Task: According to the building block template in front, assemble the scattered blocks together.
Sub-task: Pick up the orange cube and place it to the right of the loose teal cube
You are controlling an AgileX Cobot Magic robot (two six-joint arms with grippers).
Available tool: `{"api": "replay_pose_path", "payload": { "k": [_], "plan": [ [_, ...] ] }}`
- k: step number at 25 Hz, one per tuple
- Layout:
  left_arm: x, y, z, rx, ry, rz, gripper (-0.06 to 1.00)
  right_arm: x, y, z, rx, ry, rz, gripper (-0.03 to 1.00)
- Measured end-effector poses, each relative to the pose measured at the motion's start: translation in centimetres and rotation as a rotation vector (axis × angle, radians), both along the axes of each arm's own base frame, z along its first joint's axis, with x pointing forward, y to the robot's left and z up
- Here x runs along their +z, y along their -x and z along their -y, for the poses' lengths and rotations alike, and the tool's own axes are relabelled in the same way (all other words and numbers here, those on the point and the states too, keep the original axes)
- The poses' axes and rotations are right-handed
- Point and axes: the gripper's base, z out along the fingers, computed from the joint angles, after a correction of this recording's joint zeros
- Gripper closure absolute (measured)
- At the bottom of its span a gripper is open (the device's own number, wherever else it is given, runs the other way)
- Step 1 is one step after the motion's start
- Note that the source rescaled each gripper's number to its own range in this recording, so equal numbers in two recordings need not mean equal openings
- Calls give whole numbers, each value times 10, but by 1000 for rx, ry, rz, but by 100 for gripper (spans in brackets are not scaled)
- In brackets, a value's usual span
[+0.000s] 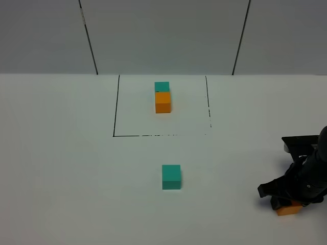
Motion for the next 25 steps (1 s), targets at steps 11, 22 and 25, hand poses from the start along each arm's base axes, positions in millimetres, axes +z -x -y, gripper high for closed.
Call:
{"api": "replay_pose_path", "payload": {
  "k": [11, 22, 25],
  "plan": [
    [0, 0, 0, 0, 0, 0, 80, 55, -25, -43, 458, 72, 80, 83],
    [0, 0, 0, 0, 0, -1, 80, 68, -46, -120, 1158, 290, 170, 83],
    [0, 0, 0, 0, 0, -1, 80, 59, -52, -139, 1239, 293, 145, 83]
  ]
}}
